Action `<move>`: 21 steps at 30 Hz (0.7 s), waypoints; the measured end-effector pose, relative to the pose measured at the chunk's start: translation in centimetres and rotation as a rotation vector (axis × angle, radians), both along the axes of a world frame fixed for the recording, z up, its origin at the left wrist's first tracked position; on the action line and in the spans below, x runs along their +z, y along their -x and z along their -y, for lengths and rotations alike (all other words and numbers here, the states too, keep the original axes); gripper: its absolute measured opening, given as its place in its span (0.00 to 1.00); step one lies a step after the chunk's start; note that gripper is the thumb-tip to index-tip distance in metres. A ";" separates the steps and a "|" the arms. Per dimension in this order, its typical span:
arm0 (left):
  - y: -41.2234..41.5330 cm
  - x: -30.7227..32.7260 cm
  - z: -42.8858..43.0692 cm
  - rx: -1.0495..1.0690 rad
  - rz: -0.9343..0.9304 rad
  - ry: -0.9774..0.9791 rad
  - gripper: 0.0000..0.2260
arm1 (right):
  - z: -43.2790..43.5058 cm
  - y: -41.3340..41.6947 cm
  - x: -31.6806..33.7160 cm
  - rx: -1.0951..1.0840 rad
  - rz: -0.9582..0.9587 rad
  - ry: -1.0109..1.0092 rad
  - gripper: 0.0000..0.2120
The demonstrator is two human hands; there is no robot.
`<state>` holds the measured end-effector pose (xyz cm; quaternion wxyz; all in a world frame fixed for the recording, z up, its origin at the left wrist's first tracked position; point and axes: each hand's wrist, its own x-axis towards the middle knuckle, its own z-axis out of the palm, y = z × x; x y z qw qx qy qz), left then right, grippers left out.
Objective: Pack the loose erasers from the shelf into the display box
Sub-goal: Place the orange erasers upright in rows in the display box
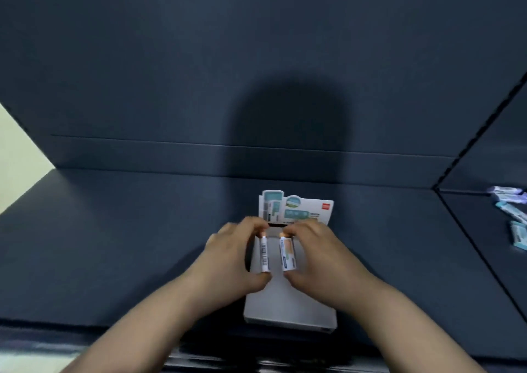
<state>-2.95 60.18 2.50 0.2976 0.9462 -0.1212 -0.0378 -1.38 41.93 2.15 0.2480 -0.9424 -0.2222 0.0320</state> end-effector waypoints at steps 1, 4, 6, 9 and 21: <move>-0.3 -0.1 -0.4 -0.039 0.004 -0.017 0.28 | -0.8 0.0 -0.4 -0.043 0.003 0.037 0.24; -0.8 -0.6 -0.5 -0.096 -0.009 -0.024 0.27 | -2.0 0.1 -1.3 -0.140 0.016 0.197 0.25; -1.1 -1.2 -0.2 -0.107 -0.025 -0.041 0.28 | -2.3 0.1 -1.6 -0.155 0.014 0.264 0.27; -1.4 -1.9 0.3 -0.078 -0.035 -0.068 0.26 | -2.6 -0.3 -1.6 -0.126 0.006 0.245 0.27; -1.7 -0.9 1.3 -0.030 -0.083 -0.519 0.14 | -2.3 -0.9 -2.0 -0.071 0.017 0.268 0.24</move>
